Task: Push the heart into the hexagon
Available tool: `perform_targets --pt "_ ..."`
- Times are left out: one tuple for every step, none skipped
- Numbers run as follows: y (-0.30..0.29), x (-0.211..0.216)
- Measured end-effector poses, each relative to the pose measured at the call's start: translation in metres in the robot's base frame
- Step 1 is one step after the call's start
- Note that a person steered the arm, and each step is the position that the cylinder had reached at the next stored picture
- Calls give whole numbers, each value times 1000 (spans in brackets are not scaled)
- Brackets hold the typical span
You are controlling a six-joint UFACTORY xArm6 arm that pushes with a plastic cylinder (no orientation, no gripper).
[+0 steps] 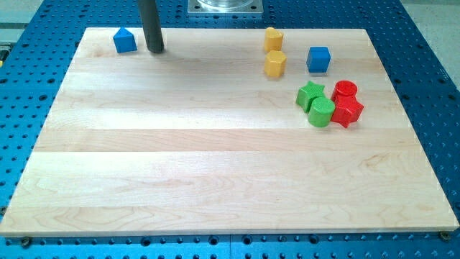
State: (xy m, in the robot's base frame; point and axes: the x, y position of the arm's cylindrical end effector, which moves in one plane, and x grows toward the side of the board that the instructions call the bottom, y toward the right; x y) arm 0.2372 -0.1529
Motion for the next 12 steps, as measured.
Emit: perform_targets --pt "-19 -3" --pt "-23 -3" --pt "-12 -5" --pt "59 -29" --pt "142 -42" --pt "239 -37" --pt "277 1" --pt "277 59" --pt "278 2" --pt "292 -17" --pt "291 -21" --pt "292 -23"
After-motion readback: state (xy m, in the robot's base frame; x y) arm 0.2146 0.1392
